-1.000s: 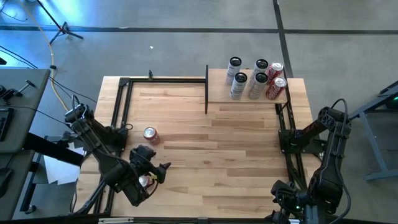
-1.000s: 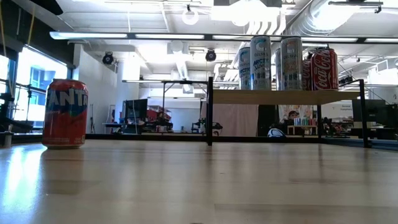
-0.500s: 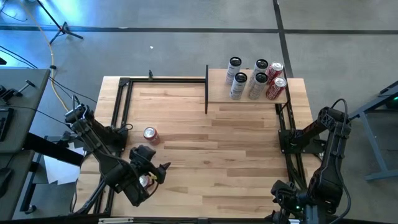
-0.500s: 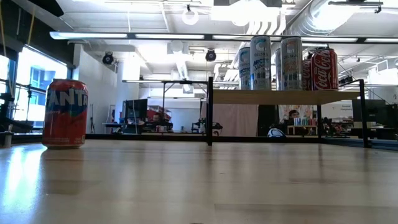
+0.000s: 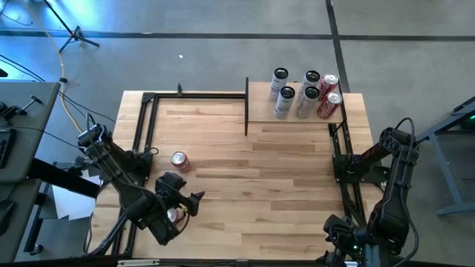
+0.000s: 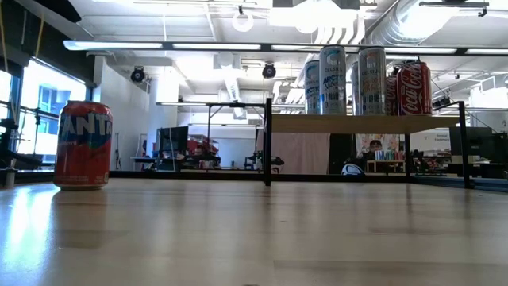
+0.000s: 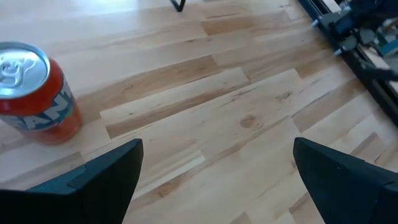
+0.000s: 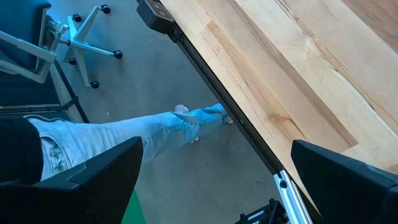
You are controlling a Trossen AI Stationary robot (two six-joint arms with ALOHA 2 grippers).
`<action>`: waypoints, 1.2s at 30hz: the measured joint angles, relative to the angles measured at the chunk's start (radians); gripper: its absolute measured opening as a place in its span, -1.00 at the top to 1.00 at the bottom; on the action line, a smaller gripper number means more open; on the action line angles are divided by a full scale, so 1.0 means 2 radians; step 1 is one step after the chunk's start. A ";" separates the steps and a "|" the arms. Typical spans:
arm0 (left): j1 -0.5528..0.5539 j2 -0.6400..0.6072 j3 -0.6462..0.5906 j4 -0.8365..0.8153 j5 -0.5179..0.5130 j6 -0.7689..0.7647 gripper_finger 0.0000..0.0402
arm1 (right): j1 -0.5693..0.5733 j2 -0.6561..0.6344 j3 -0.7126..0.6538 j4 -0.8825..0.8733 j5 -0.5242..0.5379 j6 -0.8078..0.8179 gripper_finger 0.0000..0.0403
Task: Place canned beverage on shelf
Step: Put the orange soda can on the shelf
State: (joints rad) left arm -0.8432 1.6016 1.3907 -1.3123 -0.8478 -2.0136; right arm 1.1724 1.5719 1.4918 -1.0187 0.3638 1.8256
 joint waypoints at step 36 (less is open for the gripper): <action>-0.017 0.002 0.000 -0.014 -0.064 -0.053 -0.96 | 0.000 0.000 0.000 0.000 0.000 0.000 -0.98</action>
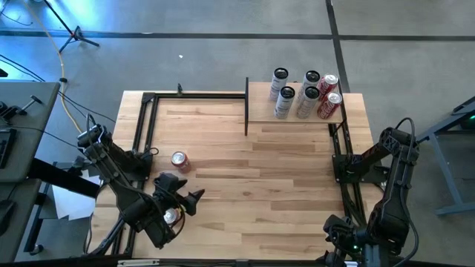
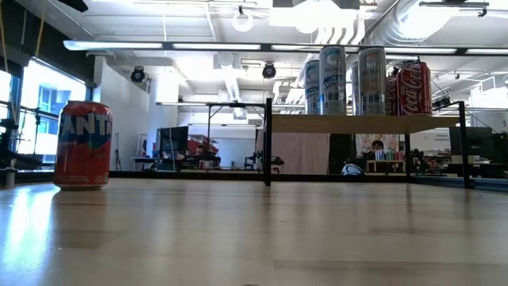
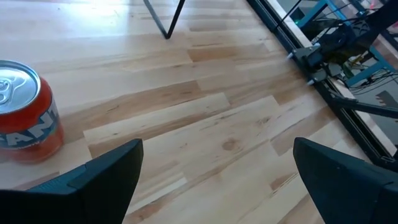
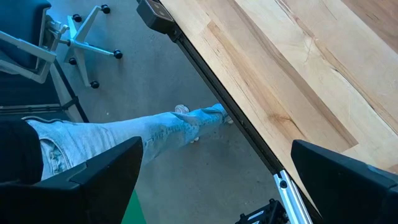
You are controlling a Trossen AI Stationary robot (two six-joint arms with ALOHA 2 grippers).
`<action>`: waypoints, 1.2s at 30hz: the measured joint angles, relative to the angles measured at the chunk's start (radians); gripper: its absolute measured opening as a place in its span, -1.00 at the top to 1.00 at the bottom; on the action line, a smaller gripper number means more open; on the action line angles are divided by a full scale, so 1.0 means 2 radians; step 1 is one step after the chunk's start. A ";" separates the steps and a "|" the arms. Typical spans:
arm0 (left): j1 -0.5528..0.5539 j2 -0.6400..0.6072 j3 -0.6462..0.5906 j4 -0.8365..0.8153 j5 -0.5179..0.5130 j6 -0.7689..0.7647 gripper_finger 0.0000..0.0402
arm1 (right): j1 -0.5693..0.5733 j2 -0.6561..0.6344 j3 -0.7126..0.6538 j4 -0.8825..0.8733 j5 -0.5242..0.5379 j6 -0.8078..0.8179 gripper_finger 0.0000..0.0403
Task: Place canned beverage on shelf
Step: Put the orange soda can on the shelf
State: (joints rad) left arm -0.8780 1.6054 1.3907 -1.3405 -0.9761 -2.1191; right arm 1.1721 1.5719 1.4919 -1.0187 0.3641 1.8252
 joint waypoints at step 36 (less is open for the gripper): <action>0.000 0.001 -0.049 0.001 0.028 -0.058 -0.95 | 0.000 0.000 0.000 0.000 0.000 0.000 -0.98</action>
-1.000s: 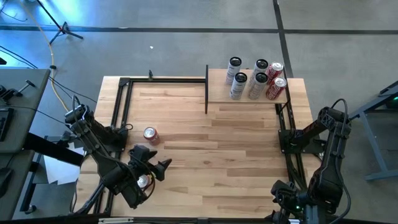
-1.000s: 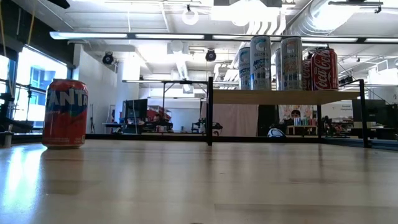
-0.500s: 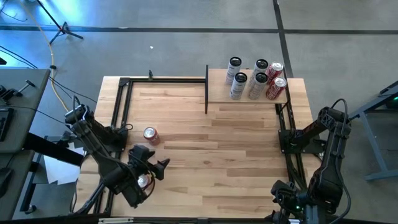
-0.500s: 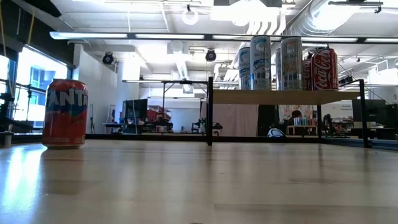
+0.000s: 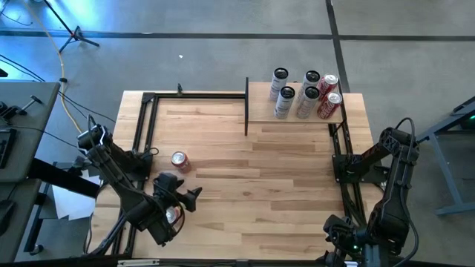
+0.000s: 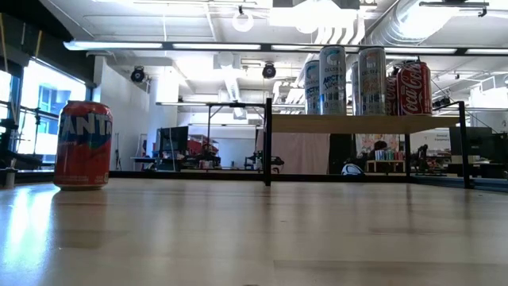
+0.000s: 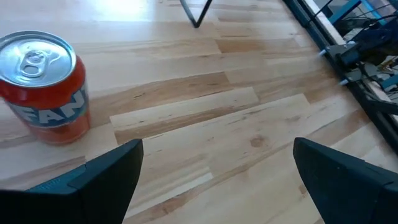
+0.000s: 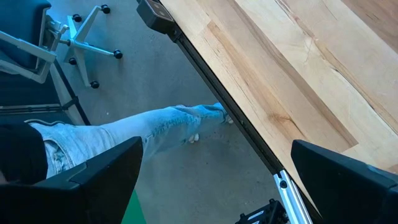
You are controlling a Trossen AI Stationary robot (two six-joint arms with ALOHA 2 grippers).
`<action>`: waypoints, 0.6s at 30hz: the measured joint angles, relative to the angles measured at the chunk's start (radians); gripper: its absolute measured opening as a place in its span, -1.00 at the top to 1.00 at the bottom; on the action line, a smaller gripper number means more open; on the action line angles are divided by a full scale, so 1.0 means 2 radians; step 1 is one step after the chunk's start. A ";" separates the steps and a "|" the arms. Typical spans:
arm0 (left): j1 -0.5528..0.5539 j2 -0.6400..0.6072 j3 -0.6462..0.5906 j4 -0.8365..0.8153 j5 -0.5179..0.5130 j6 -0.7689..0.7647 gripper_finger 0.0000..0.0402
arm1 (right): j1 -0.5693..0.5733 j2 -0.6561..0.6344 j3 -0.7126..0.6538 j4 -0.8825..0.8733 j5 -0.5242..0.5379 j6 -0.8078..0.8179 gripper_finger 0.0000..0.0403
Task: Place canned beverage on shelf
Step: Put the orange soda can on the shelf
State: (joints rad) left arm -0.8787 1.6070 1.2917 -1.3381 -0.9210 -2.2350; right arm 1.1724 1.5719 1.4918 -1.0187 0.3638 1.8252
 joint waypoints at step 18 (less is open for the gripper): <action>0.059 -0.001 -0.002 -0.084 0.026 -0.030 -0.95 | 0.000 0.000 0.000 0.000 0.000 0.000 -0.98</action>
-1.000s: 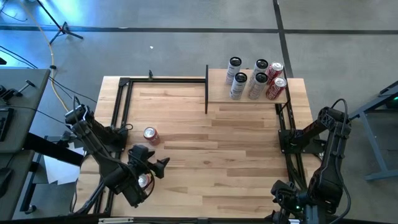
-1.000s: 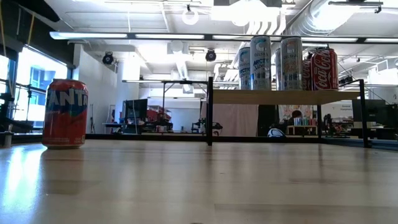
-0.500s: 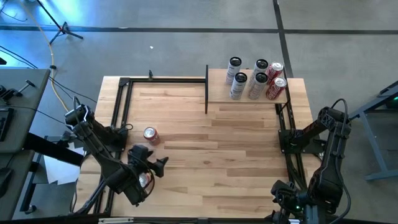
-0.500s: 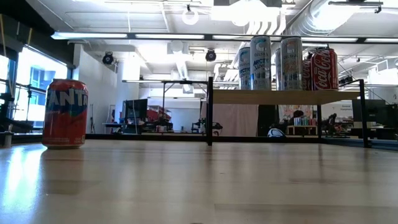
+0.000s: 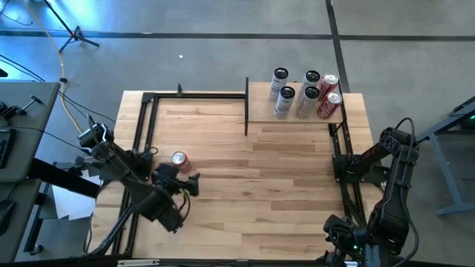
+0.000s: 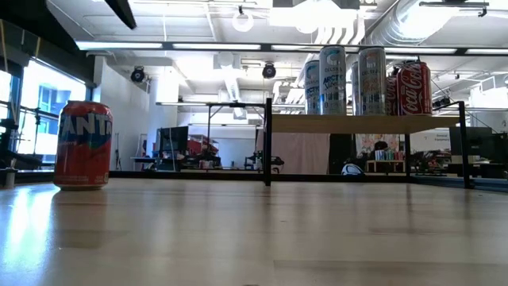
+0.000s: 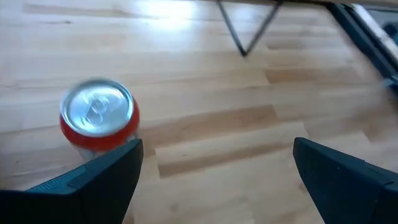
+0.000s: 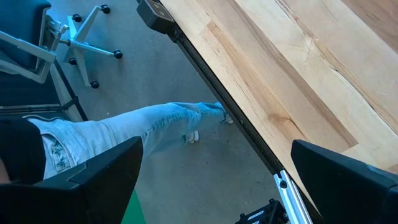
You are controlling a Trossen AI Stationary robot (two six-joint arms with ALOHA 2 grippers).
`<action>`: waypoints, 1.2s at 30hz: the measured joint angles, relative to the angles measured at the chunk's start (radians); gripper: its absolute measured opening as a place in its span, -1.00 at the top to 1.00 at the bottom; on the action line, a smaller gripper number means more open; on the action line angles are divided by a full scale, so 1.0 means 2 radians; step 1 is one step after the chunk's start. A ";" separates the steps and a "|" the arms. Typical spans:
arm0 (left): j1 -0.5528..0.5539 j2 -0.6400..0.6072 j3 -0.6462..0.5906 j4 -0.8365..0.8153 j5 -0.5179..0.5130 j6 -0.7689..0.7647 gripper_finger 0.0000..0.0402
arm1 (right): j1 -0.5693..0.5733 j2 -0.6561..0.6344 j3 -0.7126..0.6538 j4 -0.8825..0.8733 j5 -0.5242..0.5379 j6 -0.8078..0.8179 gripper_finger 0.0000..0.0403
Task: Place canned beverage on shelf
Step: Put the orange soda can on the shelf
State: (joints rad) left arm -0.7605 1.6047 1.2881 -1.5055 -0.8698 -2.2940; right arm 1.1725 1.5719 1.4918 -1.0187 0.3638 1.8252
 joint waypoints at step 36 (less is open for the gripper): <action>-0.003 -0.085 -0.118 0.198 0.027 0.009 -0.99 | 0.000 0.000 0.000 0.000 0.000 0.000 -0.98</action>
State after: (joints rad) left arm -0.7673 1.4338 1.0515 -1.1088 -0.8148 -2.2768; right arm 1.1723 1.5715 1.4920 -1.0186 0.3640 1.8253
